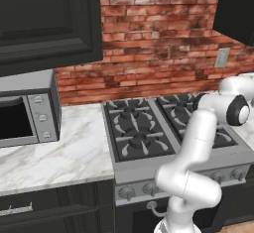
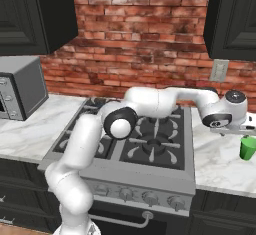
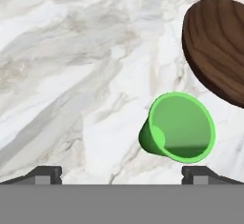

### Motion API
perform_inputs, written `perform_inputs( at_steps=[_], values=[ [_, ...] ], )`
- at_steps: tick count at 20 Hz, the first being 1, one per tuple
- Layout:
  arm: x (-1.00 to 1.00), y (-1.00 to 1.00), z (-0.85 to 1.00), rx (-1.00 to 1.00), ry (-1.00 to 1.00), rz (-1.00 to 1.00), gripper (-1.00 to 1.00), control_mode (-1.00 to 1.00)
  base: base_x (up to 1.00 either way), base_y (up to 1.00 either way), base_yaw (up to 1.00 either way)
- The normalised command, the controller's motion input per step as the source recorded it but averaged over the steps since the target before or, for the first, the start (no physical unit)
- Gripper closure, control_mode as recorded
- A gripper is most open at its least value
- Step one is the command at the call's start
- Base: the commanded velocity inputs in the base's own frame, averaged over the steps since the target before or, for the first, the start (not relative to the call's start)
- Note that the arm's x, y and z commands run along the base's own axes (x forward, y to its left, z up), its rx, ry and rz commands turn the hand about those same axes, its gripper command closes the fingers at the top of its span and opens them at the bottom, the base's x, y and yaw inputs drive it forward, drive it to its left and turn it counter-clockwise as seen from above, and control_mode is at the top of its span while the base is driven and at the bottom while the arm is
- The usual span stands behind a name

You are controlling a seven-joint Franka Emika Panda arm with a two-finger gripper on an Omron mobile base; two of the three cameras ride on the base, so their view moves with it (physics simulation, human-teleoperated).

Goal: Pick the cup and bowl from the counter and place them on the counter next to the sink.

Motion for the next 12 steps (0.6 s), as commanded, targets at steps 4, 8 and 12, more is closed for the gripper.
perform_inputs(
  at_steps=[4,8,12],
  values=[
    [0.01,-0.49,0.0,0.0,0.05,0.0,-1.0,-1.0,0.0,0.0,0.0],
    [0.0,-0.37,0.0,0.0,0.05,0.0,-1.0,-1.0,0.0,0.0,0.0],
    [0.03,-0.07,0.0,0.05,0.01,0.01,-1.0,-1.0,0.0,0.0,0.0]
  ],
)
